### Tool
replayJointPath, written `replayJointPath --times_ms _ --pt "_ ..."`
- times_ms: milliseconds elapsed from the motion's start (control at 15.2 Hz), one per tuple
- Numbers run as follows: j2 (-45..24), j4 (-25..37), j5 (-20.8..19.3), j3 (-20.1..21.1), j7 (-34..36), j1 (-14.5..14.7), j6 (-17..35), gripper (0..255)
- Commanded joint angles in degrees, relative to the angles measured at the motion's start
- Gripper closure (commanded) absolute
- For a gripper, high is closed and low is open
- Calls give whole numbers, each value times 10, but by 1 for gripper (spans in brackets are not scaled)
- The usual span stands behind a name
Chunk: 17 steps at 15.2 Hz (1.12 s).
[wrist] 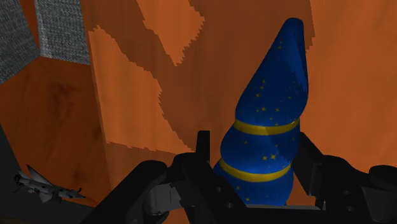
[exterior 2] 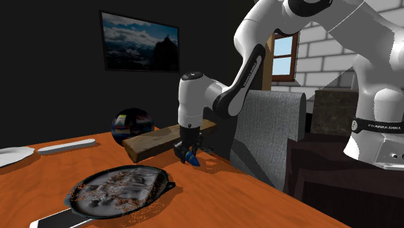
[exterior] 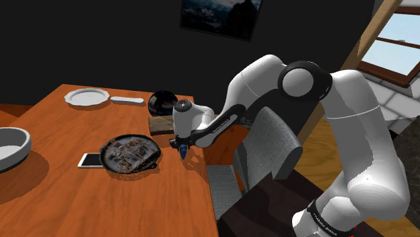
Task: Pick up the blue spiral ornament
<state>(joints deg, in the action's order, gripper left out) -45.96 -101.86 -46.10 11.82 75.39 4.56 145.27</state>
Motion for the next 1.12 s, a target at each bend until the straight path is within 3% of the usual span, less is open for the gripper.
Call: replayJointPath --times_ms 0,1056 --pt "-1 1 0 0 -1 0 0 255" --pt "95 -36 48 39 -49 -28 -55 255"
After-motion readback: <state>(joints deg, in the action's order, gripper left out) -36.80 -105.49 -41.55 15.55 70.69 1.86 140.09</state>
